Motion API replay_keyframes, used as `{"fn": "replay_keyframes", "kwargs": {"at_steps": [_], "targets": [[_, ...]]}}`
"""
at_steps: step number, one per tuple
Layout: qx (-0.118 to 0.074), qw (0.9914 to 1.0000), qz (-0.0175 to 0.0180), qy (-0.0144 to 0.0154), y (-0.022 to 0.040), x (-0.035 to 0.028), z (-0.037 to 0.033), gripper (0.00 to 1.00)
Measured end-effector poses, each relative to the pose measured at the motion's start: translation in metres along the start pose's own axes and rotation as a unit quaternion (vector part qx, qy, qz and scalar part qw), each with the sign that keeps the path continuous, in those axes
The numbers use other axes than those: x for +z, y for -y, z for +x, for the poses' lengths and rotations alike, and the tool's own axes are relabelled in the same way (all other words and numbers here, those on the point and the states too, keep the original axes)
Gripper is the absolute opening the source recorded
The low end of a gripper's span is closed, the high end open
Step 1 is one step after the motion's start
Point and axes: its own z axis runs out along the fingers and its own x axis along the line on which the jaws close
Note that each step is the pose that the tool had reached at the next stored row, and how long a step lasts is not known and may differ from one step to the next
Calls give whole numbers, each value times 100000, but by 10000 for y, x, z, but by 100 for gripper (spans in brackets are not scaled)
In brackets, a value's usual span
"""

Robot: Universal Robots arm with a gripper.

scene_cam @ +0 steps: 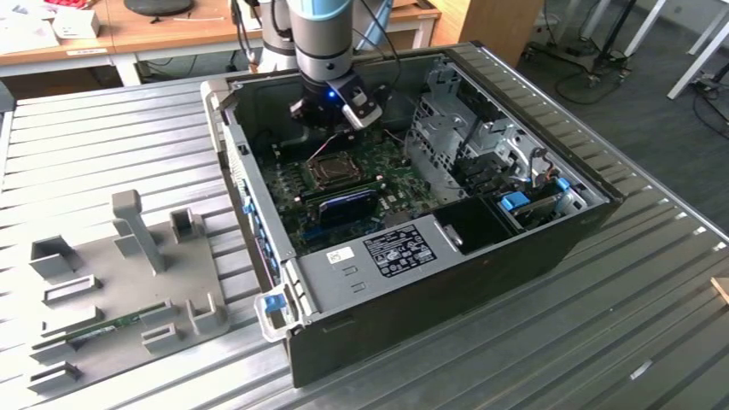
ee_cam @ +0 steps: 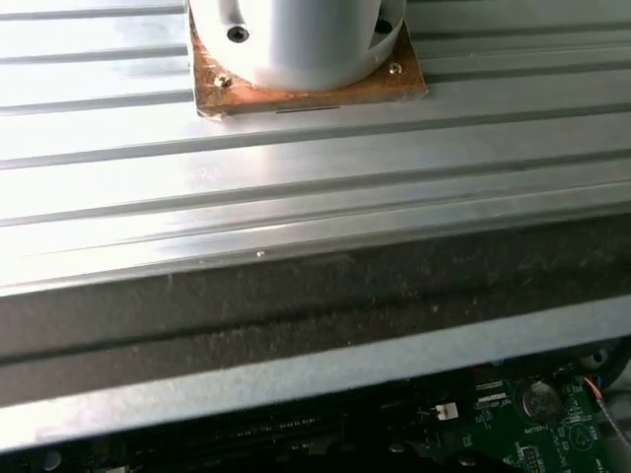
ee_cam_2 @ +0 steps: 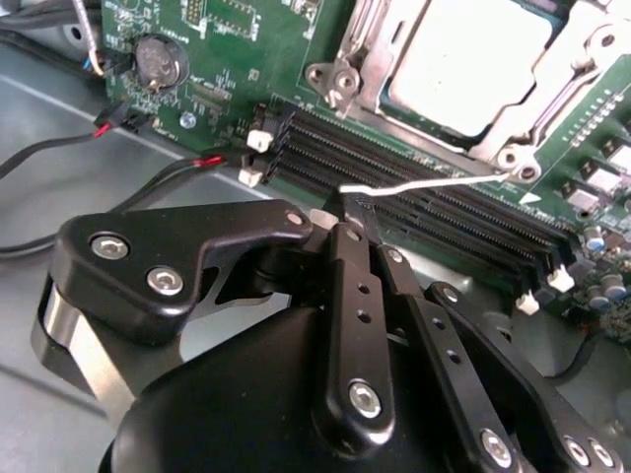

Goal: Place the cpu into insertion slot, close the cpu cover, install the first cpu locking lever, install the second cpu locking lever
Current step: 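Install the first cpu locking lever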

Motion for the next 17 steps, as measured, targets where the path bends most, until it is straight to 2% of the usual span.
{"fn": "replay_keyframes", "kwargs": {"at_steps": [4, 17], "targets": [[26, 100000, -172, -19, -29, -37, -4, 11], [-17, 100000, -233, 151, -48, -131, 19, 11]]}}
